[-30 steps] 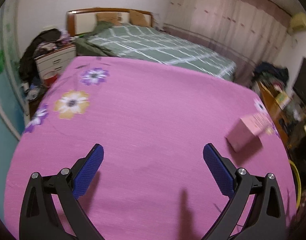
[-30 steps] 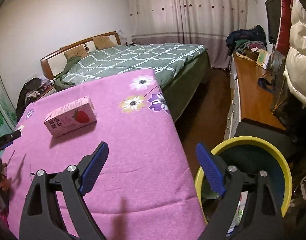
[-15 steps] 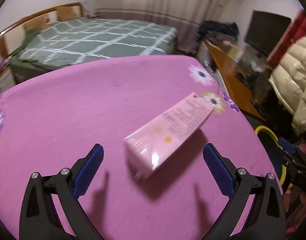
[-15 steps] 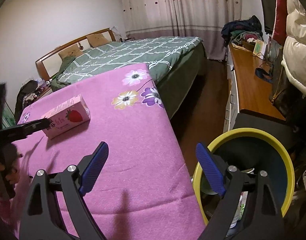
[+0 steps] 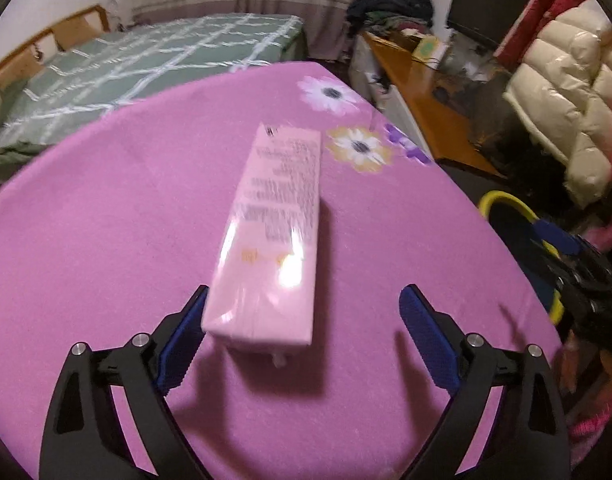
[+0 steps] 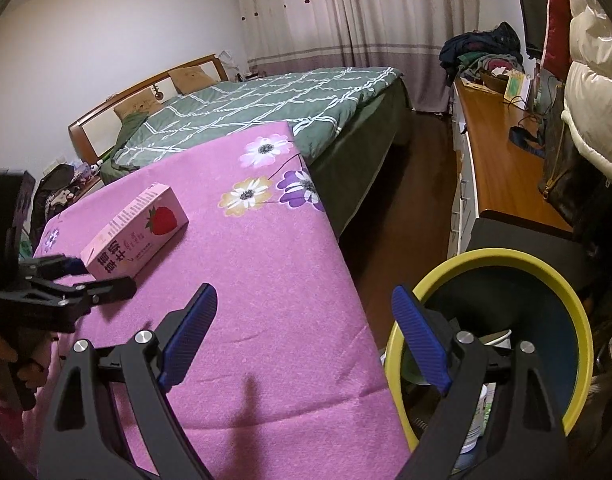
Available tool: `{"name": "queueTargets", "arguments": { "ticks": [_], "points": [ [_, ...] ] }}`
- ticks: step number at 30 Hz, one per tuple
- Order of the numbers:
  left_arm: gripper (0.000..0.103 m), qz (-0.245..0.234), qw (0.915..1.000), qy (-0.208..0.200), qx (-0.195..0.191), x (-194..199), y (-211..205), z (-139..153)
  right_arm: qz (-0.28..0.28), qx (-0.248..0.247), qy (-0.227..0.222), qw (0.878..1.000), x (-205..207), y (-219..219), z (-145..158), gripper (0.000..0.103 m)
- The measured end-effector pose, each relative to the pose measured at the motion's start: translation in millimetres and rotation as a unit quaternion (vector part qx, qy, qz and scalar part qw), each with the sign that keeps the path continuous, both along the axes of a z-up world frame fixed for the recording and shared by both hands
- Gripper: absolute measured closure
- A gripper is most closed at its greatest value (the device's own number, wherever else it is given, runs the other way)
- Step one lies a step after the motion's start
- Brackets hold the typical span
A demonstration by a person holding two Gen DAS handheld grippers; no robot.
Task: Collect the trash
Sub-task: 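Approach and grasp the pink strawberry milk carton with the left gripper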
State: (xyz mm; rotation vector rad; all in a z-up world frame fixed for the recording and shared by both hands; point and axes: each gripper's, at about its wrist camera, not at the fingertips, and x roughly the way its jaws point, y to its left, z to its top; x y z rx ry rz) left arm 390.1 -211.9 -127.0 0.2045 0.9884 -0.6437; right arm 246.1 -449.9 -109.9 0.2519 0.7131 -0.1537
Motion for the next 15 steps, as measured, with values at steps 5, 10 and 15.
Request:
{"name": "queueTargets", "arguments": {
  "ticks": [5,10,15],
  "points": [
    [0.020,0.044,0.9988,0.016,0.015,25,-8,0,-0.004,-0.004,-0.001,1.000,-1,-1,0,0.018],
    [0.030,0.041,0.9977,0.028,0.047,42,-27,-9,-0.003,-0.010,0.000,1.000,0,2,1,0.018],
    [0.042,0.042,0.9964,0.026,0.068,49,-41,-10,-0.001,-0.011,0.001,1.000,0,3,1,0.018]
  ]
}}
